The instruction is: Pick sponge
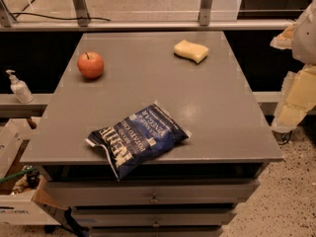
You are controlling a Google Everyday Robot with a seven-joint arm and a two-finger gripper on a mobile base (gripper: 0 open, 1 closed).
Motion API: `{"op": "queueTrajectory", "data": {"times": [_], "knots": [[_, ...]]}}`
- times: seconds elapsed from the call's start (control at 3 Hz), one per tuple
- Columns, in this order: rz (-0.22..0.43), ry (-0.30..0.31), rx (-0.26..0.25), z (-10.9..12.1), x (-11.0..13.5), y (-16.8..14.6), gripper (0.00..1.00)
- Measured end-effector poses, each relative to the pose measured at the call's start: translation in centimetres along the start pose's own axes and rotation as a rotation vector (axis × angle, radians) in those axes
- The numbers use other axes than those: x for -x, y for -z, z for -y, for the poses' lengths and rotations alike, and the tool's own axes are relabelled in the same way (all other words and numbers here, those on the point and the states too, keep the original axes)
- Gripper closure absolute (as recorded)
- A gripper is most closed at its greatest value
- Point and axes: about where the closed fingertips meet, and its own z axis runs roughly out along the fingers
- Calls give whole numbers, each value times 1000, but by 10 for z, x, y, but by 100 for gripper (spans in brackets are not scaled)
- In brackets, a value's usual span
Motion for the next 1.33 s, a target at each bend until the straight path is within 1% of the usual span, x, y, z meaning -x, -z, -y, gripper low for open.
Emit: {"op": "queueTrajectory", "data": {"times": [0.33,0.67,1.0,1.33], "knots": [[0,0,0,0,0,0,0],[25,3,-3,9,3,-2,0],[72,13,9,40,13,-16,0],[150,24,18,94,34,-40,0]]}}
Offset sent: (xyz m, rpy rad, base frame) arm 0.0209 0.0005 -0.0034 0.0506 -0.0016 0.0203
